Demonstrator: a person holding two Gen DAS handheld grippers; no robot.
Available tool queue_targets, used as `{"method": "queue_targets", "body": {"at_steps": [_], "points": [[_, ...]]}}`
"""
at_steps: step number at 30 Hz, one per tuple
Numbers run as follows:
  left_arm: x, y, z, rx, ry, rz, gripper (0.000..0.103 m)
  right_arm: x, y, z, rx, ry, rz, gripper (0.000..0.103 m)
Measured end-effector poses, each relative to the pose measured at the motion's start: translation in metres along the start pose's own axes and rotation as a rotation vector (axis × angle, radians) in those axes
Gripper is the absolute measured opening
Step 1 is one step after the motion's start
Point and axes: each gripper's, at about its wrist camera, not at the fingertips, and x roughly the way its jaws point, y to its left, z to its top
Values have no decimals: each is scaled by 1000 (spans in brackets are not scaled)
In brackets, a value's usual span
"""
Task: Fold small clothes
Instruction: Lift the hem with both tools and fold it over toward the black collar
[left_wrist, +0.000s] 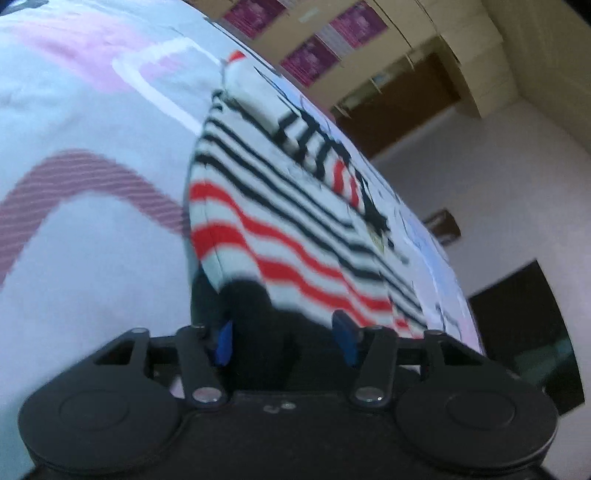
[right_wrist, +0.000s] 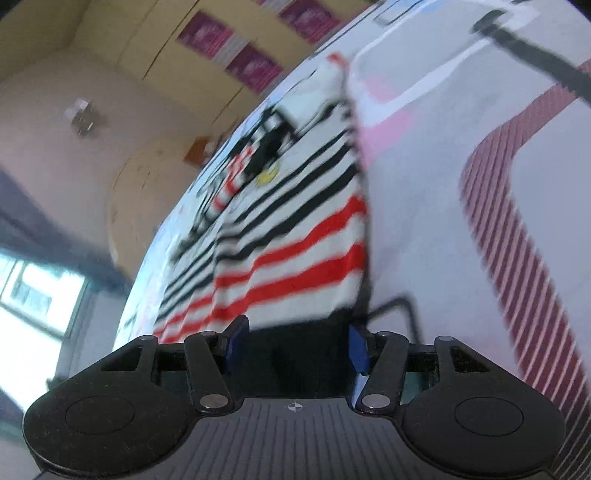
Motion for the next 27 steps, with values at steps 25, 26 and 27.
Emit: {"method": "queue_targets", "body": {"at_steps": [25,26,27], "points": [[-33,-29,32,0,-221,24,7,-28,37,34,-139,-189,59,4],[-33,-33,42,-1,-237,15,7,-28,44,45,-150,-211,67,4],[-31,-38,54,-8,-253,2,7,-27,51,60,-161,-235,73,4]]}}
